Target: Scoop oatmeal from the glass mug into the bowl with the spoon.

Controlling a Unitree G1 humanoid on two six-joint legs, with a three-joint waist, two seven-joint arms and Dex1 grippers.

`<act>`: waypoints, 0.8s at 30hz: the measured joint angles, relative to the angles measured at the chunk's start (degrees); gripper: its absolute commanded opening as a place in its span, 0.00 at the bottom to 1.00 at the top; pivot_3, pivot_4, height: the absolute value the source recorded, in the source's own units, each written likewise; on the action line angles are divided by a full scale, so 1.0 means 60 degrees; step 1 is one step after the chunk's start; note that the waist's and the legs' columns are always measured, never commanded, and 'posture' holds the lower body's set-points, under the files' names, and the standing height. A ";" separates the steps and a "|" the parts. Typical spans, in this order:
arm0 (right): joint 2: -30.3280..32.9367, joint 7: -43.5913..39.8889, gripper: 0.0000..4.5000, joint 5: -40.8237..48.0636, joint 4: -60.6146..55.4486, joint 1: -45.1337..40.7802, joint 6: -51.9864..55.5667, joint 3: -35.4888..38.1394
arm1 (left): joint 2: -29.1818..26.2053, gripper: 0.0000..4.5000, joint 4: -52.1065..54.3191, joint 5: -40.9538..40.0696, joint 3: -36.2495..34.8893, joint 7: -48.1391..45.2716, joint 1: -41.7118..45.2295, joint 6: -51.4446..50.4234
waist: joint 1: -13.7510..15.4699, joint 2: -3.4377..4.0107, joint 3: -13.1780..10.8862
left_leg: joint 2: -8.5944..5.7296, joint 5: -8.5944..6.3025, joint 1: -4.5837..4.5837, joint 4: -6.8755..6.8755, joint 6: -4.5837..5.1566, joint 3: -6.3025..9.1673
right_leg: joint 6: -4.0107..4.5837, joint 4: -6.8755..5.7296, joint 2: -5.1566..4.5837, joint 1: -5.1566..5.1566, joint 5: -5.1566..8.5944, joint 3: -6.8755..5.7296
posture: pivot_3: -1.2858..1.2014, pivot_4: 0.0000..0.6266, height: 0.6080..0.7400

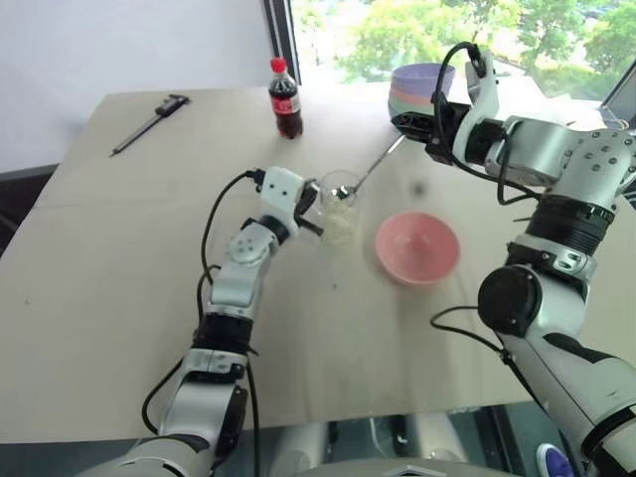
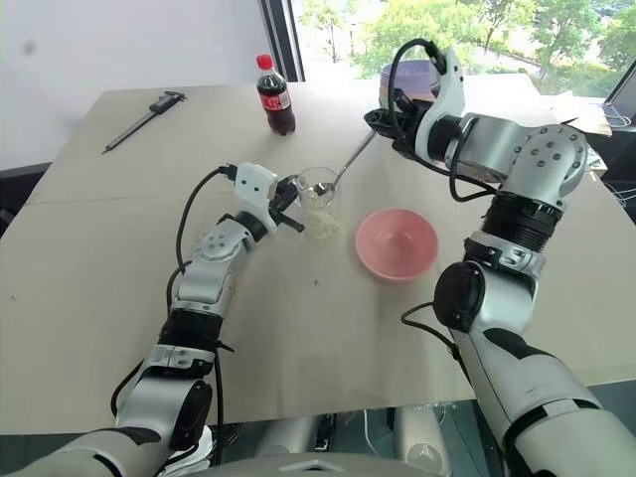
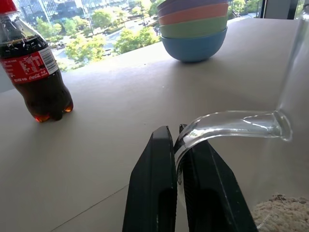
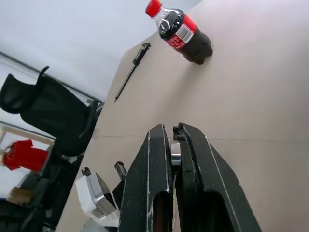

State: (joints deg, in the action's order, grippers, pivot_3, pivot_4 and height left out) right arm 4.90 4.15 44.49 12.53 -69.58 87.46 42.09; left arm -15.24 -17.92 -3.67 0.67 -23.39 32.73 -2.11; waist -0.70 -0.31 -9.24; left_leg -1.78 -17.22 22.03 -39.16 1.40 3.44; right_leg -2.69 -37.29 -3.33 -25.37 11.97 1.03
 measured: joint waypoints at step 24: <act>-0.0535 0.1833 0.00 0.0295 0.0569 -0.0489 0.0222 0.2788 | 0.0077 0.01 -0.0105 -0.0171 -0.0118 0.0105 -0.0217 0.0328 | -0.0014 0.0000 0.0002 | 0.0000 -0.0001 -0.0009 -0.0004 0.0006 -0.0011 | 0.0000 -0.0022 0.0005 0.0001 0.0000 0.0009 | 0.52 0.24 1.00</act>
State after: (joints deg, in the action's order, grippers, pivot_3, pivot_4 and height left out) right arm 1.69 15.15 46.26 15.95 -72.52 88.80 58.82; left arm -14.78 -18.55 -4.70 -0.04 -22.76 31.43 -0.14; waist -0.78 -0.31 -9.23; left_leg -1.78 -17.22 21.98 -39.18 1.43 3.37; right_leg -2.69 -37.42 -3.30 -25.36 11.97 1.09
